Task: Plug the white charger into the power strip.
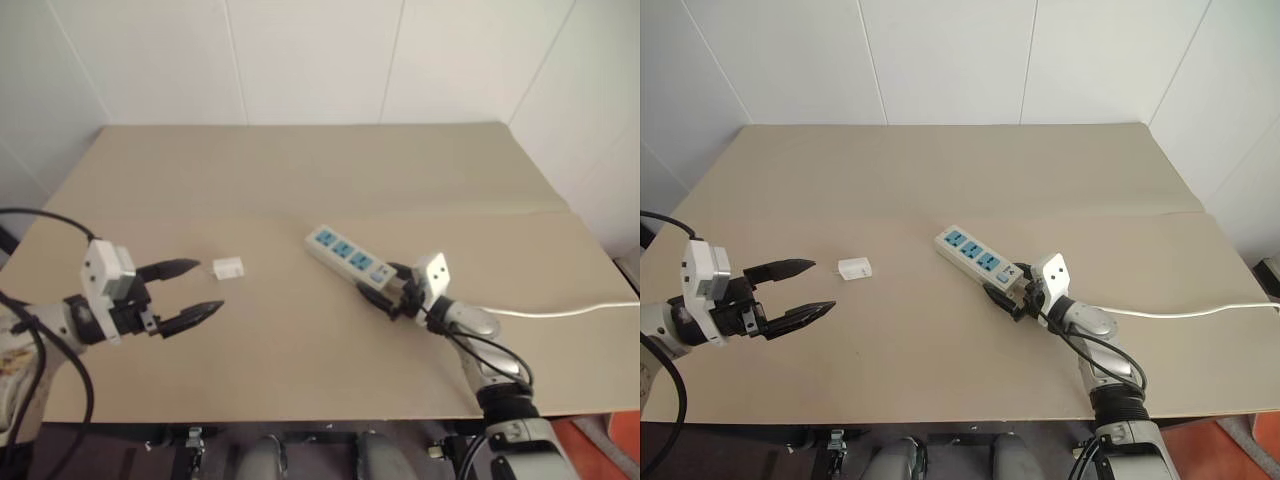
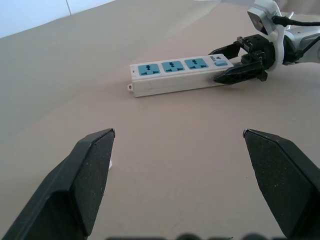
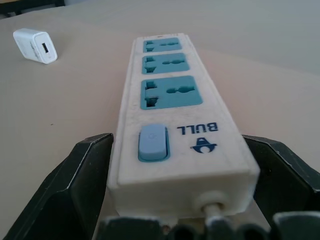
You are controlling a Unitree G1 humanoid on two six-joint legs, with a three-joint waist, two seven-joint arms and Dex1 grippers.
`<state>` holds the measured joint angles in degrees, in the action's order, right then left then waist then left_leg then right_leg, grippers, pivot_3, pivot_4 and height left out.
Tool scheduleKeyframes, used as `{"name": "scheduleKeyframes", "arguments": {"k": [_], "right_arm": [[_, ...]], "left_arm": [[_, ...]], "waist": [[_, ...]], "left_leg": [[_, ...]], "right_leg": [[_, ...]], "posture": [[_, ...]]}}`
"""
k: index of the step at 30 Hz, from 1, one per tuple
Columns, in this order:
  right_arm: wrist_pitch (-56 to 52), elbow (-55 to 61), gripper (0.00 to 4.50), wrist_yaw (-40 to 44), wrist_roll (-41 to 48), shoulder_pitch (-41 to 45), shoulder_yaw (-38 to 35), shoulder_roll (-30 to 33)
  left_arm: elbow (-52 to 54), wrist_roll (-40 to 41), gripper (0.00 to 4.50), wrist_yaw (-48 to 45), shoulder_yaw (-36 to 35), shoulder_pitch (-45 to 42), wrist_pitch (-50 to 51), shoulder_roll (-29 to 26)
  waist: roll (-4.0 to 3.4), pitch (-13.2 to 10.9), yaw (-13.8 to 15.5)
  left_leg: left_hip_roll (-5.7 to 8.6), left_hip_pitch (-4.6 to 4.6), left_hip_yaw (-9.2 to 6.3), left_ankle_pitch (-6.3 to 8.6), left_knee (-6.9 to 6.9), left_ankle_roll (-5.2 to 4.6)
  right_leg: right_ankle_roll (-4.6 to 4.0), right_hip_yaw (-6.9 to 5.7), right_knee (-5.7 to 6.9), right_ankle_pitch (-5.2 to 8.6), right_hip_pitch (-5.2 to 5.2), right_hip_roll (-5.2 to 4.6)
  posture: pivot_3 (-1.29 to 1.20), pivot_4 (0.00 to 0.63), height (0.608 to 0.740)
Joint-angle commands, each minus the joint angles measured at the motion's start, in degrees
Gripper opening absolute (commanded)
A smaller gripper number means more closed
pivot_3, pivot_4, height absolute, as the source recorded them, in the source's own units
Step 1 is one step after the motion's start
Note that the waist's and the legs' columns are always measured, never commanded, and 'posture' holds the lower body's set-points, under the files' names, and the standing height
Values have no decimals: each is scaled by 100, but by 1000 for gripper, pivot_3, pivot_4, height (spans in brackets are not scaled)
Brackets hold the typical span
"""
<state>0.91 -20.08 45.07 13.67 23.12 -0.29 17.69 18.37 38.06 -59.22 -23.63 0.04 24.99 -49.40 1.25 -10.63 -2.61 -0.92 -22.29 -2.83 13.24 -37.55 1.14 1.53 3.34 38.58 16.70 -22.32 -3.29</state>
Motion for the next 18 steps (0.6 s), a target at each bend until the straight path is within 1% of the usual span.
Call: {"name": "scheduleKeyframes", "arguments": {"k": [1,3,4,8,14,18], "right_arm": [[257,-180,4479,23,-27,80,-2,-54],[286,-284,4479,6,-6,96,-38,-76],[262,-309,4315,9,45,101,-70,-90],[358,-395,3422,101,36,92,-64,-45],[580,-355,3425,264,-159,24,109,52],[758,-133,3425,856,-111,-51,295,255]], "left_arm": [[165,16,4500,22,-158,-14,-79,-48],[164,26,4500,26,-158,-19,-78,-44],[157,32,4500,27,-159,-23,-77,-42],[141,25,4500,33,-138,-41,-85,-36],[125,46,4500,35,-112,-95,-83,-26],[97,221,4500,133,-87,-453,177,-125]], "waist": [[0,0,-1],[0,0,-4],[0,1,-5],[6,4,-3],[7,5,-1],[7,5,3]], "left_leg": [[0,1,0,0,0,0],[0,4,0,0,0,0],[-1,5,0,0,0,0],[0,7,0,0,0,0],[0,7,-1,0,0,0],[0,5,0,0,0,0]], "right_leg": [[0,0,1,0,0,0],[0,0,2,0,2,0],[0,0,2,0,2,1],[0,1,3,0,4,0],[0,1,2,0,4,0],[0,0,2,0,3,0]], "posture": [[0,150,740],[0,150,740],[0,150,740],[0,150,740],[0,150,740],[0,150,740]]}}
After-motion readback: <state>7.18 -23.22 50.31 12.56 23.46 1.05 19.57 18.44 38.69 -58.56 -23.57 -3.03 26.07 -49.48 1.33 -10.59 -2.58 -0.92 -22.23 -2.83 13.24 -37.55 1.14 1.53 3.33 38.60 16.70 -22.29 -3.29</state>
